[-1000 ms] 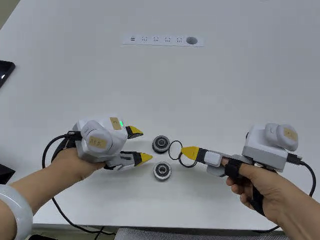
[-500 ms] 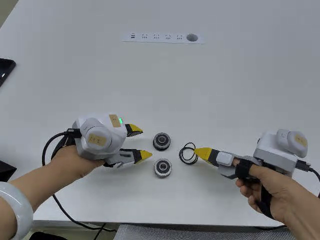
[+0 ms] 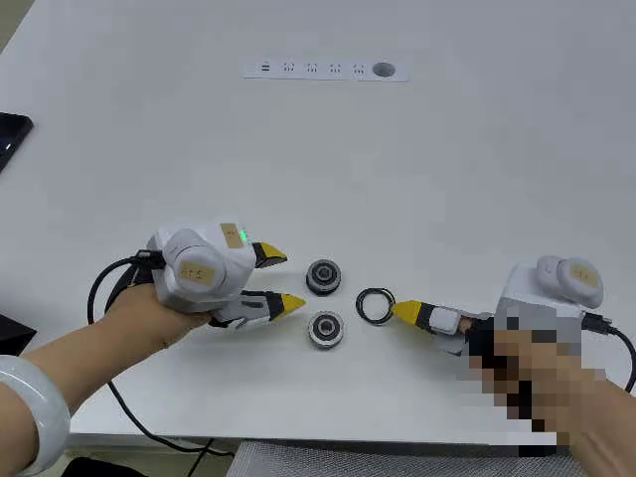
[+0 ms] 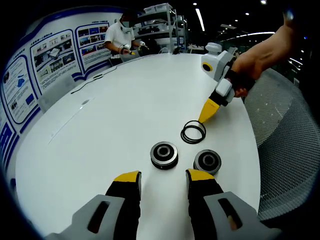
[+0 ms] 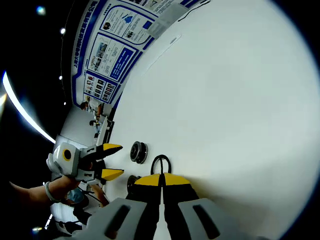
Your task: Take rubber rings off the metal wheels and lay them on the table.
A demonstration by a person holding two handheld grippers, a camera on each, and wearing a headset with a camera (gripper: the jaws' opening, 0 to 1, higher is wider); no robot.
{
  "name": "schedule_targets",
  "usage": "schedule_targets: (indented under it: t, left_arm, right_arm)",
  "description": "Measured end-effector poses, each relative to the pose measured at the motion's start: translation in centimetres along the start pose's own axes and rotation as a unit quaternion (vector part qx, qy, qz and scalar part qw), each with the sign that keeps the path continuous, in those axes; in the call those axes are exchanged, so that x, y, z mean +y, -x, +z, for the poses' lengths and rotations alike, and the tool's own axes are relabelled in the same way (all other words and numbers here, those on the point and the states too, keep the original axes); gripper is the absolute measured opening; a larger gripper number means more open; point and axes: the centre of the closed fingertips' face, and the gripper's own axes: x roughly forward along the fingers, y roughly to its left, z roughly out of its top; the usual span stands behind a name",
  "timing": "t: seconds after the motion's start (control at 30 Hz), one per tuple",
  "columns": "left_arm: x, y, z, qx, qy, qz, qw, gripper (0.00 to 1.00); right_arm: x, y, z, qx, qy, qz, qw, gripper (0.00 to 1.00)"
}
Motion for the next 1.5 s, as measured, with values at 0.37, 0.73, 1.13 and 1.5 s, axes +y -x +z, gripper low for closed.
schedule_targets:
  t: [0.37,0.73,1.13,1.5]
  left_arm:
    - [0.0,-0.2,0.4,-0.003,-0.003,-0.003,1.0,0.37]
    - [-0.1,-0.8,1.9,-0.012,-0.01,-0.006,0.9999,0.34]
    - [-0.2,-2.1,2.9,-0.008,-0.026,-0.01,0.9996,0.26]
    - [-0.1,-3.0,2.4,0.015,-0.039,-0.013,0.9991,0.2]
  right_arm:
    - [0.1,-0.4,-0.2,0.028,0.1,-0.029,0.9941,0.09]
    - [1.4,-0.3,0.7,0.035,0.197,-0.041,0.9789,0.23]
    - [2.9,-0.8,1.5,0.023,0.189,-0.019,0.9816,0.23]
    - [3.2,-1.2,1.3,0.027,0.188,-0.015,0.9817,0.21]
